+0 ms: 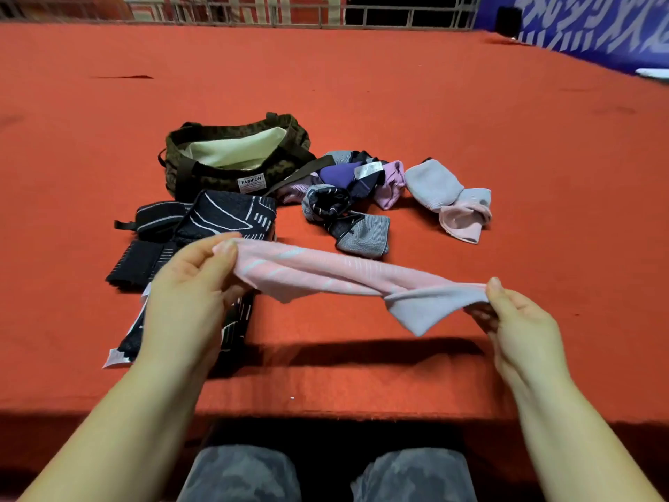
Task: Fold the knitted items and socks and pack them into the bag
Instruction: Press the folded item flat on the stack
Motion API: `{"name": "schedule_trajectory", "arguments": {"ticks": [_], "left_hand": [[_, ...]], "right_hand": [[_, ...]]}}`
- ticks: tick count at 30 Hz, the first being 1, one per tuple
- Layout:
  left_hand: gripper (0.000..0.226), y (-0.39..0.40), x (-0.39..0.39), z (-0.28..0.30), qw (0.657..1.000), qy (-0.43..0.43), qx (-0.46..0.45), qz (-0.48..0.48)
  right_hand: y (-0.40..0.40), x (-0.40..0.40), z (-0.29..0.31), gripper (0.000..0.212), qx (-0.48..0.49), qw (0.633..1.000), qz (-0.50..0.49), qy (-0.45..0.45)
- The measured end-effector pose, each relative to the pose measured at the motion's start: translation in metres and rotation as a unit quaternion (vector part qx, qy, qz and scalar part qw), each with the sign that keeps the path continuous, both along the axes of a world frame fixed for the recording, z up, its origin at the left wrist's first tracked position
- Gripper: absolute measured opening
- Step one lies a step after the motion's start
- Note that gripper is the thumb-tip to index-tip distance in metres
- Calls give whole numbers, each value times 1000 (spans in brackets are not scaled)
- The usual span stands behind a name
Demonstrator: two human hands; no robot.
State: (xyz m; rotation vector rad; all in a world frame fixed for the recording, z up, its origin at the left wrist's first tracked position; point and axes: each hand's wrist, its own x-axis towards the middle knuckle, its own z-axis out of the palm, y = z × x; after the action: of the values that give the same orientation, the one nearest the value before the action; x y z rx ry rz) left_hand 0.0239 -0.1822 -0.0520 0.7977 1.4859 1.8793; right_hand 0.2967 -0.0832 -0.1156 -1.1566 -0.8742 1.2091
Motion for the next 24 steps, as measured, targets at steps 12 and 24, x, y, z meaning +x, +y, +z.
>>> {"name": "schedule_trajectory", "arguments": {"ticks": [12, 24], "left_hand": [[18, 31, 34, -63, 851, 435, -285, -70], [49, 14, 62, -114, 708, 644, -146, -249]], "right_hand": [[10, 2, 2, 18, -81, 936, 88, -330], [-36, -24, -55, 41, 236, 741, 145, -612]]}}
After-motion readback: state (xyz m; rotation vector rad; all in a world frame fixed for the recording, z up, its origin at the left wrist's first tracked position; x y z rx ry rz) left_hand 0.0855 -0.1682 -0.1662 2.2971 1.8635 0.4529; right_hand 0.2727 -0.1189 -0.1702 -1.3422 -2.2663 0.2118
